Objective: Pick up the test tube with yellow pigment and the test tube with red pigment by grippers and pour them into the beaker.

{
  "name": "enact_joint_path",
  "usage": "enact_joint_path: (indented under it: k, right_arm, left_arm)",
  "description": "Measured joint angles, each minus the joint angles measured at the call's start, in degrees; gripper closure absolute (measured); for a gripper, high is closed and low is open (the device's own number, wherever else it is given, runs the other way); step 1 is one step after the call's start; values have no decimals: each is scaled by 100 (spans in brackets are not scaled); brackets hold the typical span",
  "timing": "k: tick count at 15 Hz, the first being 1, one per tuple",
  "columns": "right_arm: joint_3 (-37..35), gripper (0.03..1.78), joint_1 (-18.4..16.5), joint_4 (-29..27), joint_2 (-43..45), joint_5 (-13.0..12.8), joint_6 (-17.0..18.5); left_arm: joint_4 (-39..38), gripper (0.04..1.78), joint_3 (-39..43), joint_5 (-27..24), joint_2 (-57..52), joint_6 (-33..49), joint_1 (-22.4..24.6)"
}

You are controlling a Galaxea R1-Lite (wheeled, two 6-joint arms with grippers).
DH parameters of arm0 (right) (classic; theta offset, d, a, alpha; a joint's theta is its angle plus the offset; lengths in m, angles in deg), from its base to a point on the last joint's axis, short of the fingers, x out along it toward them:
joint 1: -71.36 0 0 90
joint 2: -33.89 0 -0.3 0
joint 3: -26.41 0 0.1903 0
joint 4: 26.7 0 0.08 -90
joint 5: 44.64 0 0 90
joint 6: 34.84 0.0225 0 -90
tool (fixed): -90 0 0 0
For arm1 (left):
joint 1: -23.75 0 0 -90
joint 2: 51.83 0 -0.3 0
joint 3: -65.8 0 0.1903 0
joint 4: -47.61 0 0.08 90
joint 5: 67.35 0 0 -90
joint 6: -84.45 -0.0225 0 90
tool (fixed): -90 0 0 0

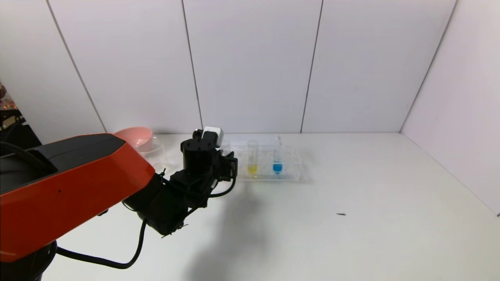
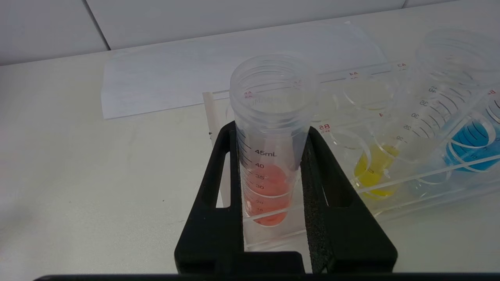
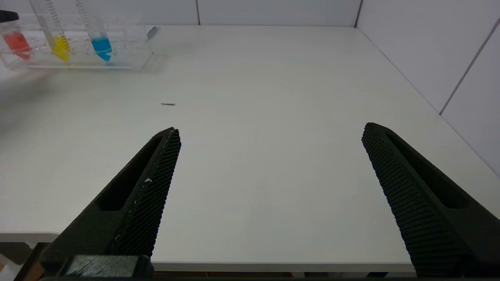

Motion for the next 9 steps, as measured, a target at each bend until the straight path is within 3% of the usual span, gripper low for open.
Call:
enact_joint_path:
  k: [9]
  right_arm:
    - [0, 11, 0, 0, 0, 0, 0]
  left_arm:
    - [7, 138, 10, 10, 0, -13, 0]
